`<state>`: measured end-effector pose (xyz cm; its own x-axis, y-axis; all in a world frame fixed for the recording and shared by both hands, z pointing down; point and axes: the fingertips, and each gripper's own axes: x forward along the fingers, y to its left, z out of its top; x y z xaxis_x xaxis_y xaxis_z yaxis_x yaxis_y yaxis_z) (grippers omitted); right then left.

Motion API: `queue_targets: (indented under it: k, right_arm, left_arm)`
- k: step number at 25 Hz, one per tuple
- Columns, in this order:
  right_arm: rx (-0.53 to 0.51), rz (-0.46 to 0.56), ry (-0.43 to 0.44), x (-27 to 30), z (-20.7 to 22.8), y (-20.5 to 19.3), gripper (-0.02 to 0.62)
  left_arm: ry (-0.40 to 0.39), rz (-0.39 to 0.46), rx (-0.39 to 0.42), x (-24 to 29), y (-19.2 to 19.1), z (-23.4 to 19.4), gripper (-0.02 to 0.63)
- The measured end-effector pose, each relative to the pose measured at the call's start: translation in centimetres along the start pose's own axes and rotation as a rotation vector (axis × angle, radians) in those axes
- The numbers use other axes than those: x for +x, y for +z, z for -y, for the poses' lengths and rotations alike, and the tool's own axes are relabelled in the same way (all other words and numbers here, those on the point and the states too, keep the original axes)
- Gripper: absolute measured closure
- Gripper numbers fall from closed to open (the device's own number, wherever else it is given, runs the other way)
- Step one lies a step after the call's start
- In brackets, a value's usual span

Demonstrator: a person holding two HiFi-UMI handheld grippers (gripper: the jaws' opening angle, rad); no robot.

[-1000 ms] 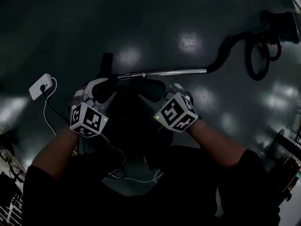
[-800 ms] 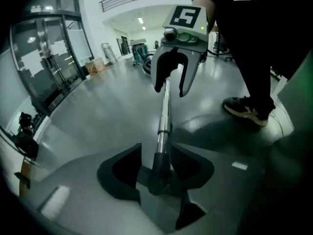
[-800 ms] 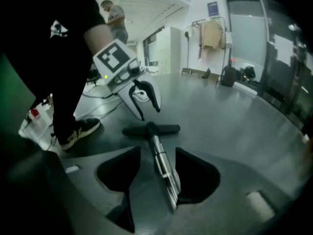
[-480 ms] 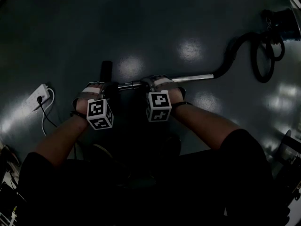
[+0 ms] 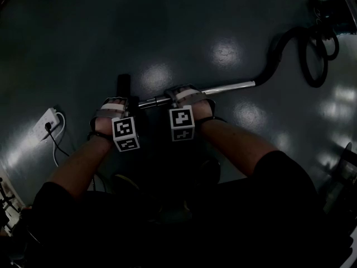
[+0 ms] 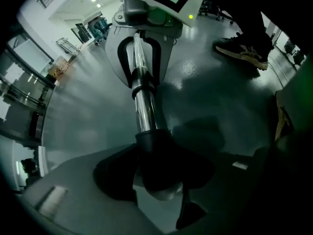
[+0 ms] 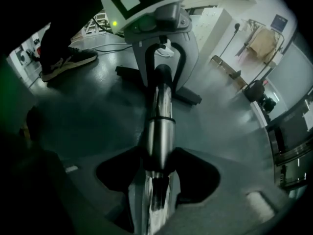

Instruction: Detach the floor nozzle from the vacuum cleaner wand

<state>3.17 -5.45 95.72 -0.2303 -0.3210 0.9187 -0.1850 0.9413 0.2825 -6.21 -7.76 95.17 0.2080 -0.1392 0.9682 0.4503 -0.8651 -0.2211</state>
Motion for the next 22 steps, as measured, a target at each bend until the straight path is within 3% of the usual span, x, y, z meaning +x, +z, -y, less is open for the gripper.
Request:
queue_targets:
  k: [9, 15, 18, 22]
  right_arm:
    - [0.083, -0.020, 0.149, -2.0, -0.5, 0.1, 0.379]
    - [0.069, -0.032, 0.148, -3.3, -0.1, 0.0, 0.380]
    - [0.019, -0.032, 0.113, -3.9, 0.6, 0.3, 0.380]
    - [-0.069, -0.015, 0.062, -4.7, 1.0, 1.5, 0.380]
  left_arm:
    - [-0.046, 0.016, -0.070, -0.5, 0.7, -0.2, 0.419]
    - [-0.137, 0.059, -0.138, -1.8, 1.6, -0.5, 0.437]
    - [-0.245, 0.071, -0.191, -2.8, 1.6, -0.6, 0.437]
    - [-0.487, 0.088, -0.298, -4.2, 1.1, 0.2, 0.443]
